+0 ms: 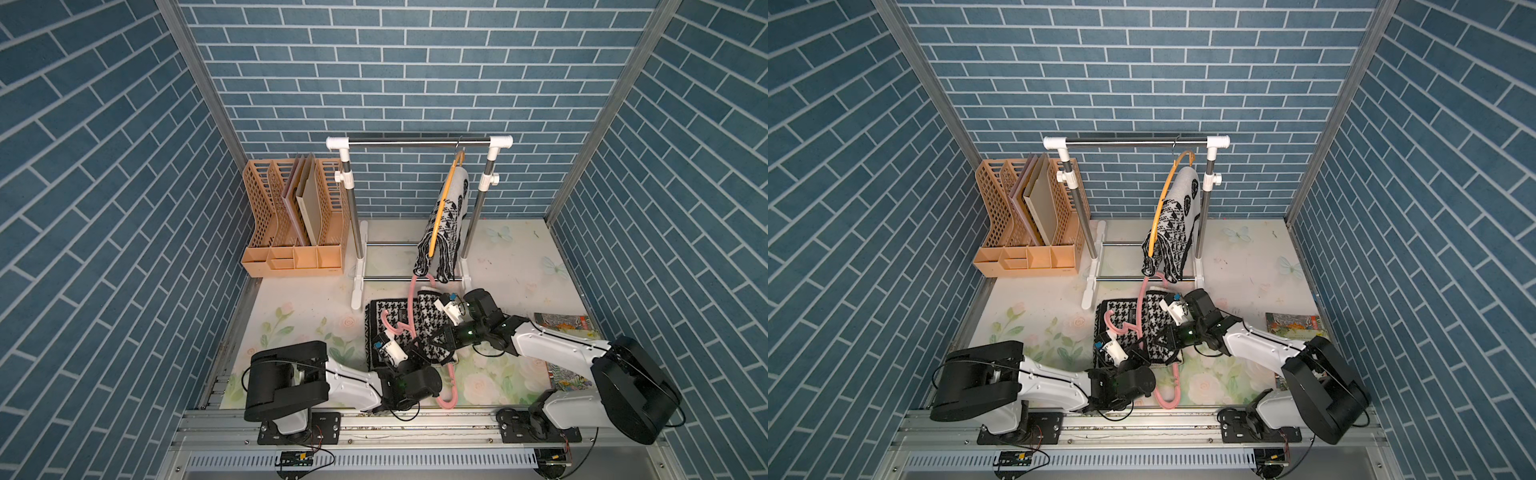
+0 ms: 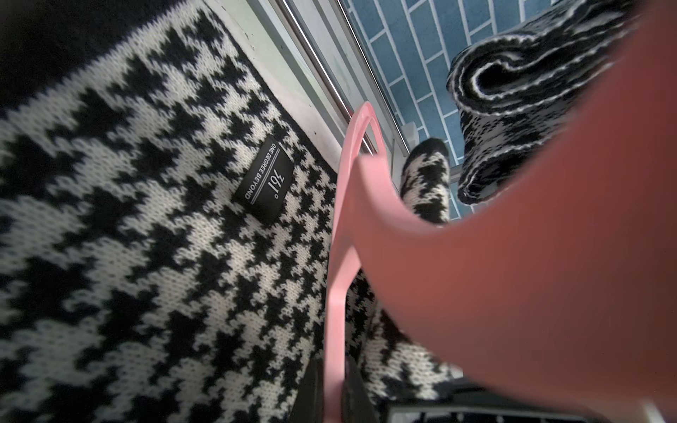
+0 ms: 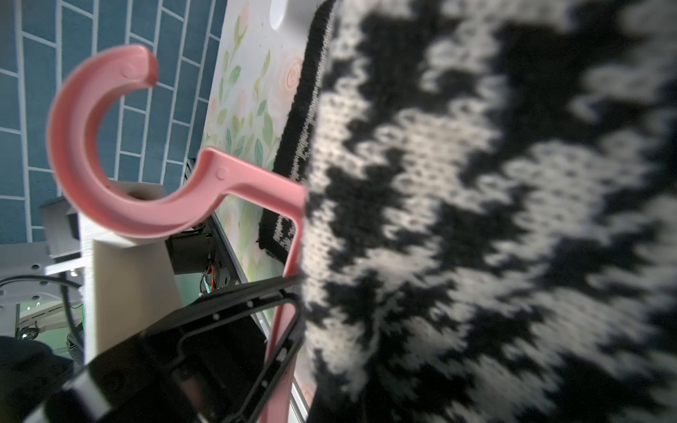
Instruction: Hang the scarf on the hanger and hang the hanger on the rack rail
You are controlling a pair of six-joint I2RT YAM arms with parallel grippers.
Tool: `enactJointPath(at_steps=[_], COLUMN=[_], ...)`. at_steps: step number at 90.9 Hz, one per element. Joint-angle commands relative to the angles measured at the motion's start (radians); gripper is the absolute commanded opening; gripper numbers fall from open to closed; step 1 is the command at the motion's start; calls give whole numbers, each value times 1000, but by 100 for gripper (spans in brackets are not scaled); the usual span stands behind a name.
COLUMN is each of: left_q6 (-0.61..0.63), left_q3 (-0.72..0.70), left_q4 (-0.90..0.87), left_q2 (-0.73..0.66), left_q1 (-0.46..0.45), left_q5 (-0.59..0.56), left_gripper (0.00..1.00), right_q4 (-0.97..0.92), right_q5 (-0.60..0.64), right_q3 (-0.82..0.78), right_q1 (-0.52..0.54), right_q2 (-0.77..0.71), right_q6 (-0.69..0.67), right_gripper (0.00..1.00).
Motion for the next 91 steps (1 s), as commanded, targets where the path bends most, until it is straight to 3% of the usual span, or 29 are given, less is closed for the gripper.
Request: enactJointPath(at_steps=[1, 27, 46, 63, 91], left_q6=[13, 42, 52, 69, 74], left_q3=[-19, -6, -5, 10, 12], left_q4=[-43, -40, -52, -86, -104], left_q2=[-10, -17, -36, -50, -61], left_q1=[11, 11, 11, 11, 12], left_q5=[38, 42, 43, 45, 40], left_gripper=[0, 0, 0, 0, 0], right_q4=[-33, -22, -84, -97, 80], right_q5=[35, 8, -1, 49, -40], right_q3=[29, 71, 108, 113, 34], right_q1=[15, 16, 16, 3, -19], right_q2=[50, 152, 155, 70, -11], right_q6=[-38, -8, -73, -104, 23], right_gripper=[0, 1, 43, 66, 66])
